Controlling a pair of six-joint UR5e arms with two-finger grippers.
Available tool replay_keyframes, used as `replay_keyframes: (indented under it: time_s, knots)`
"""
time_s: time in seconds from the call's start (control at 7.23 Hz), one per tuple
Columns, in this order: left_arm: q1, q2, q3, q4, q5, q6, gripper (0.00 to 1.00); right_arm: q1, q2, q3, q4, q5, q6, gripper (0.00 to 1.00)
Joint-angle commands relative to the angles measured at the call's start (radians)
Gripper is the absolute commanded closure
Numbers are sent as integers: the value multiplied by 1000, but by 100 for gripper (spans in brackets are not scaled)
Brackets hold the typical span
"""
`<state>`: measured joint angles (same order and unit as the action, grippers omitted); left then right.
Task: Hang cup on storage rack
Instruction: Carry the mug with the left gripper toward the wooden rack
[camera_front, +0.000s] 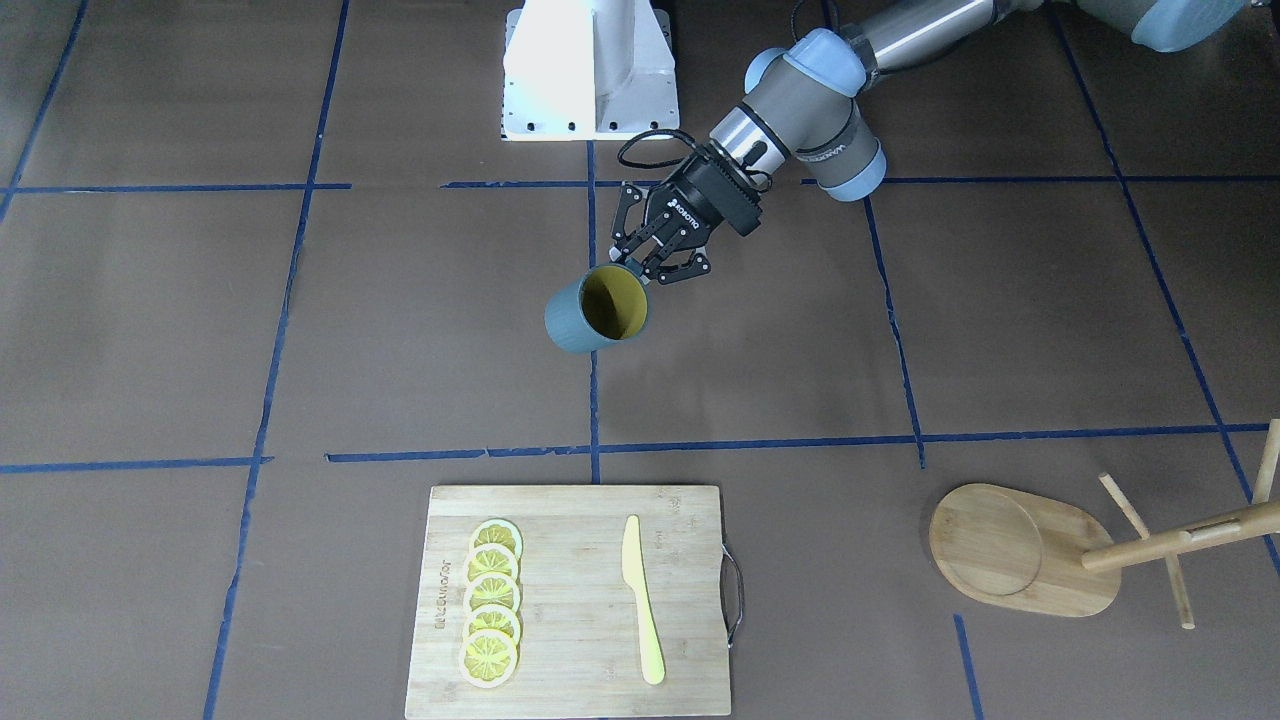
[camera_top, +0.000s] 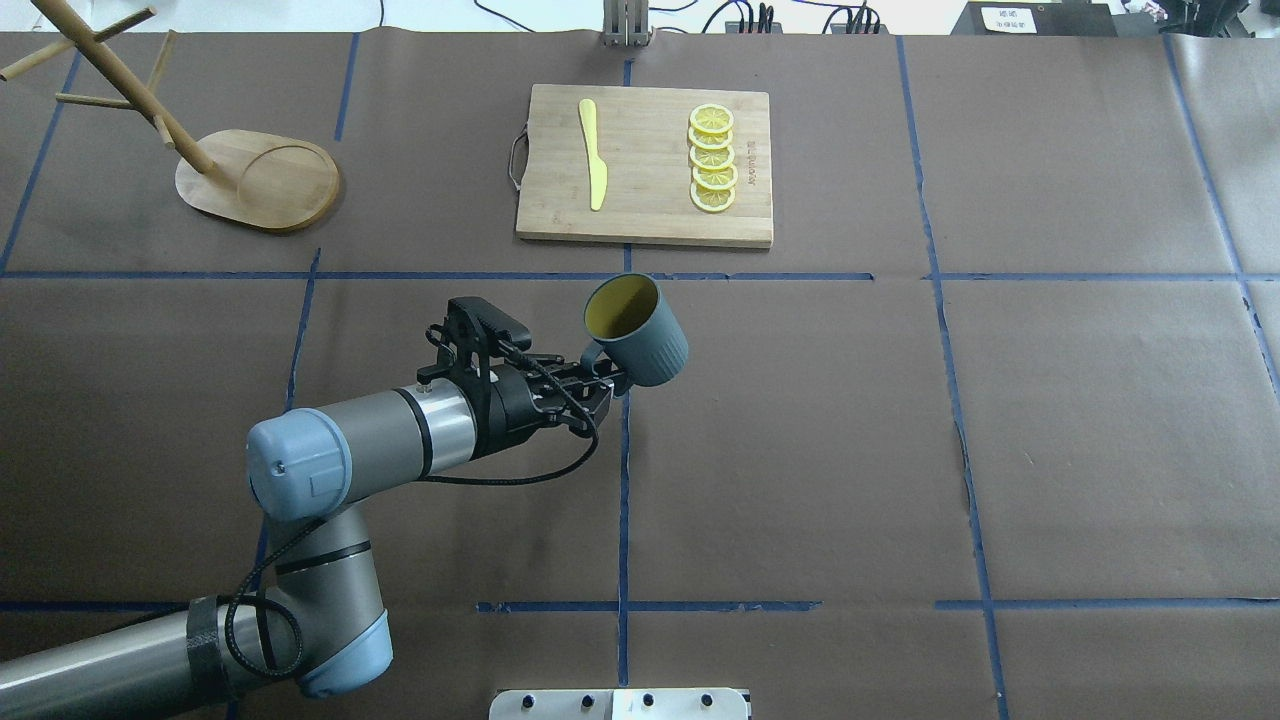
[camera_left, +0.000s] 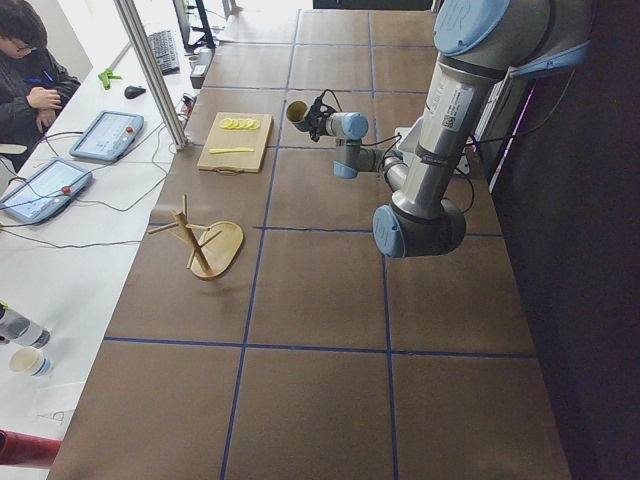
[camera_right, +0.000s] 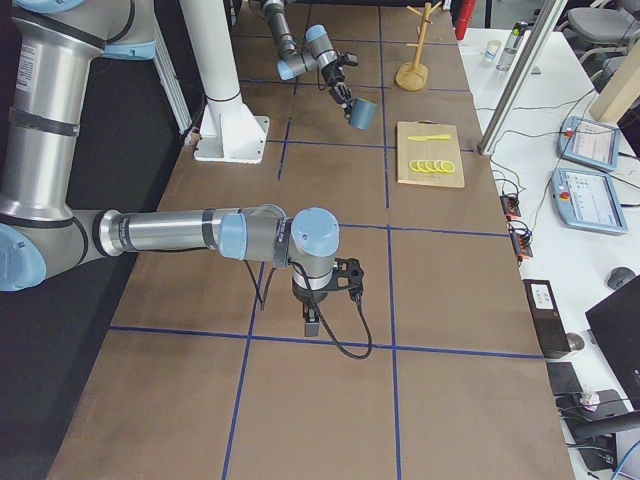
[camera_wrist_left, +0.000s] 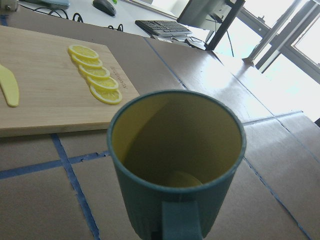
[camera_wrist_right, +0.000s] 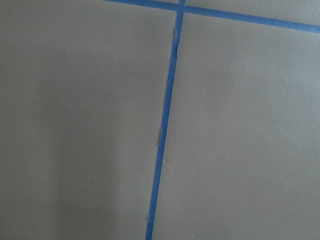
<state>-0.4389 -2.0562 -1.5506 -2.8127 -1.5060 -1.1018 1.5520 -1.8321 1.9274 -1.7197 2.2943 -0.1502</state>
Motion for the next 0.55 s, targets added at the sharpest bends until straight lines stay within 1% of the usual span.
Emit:
replay_keyframes:
  time_s: [0.0, 0.14, 0.28, 0.41]
  knots:
    - [-99, 1, 0, 2, -83, -245, 100, -1, 1, -1, 0, 1, 0, 0]
    - [-160, -4, 0, 2, -120, -365, 100, -1, 1, -1, 0, -1, 0, 0]
    - [-237, -5, 1, 2, -144, -518, 98, -1, 1, -1, 0, 1, 0, 0]
    - [-307, -7, 15, 4, -202, -624, 98, -1, 1, -1, 2, 1, 0, 0]
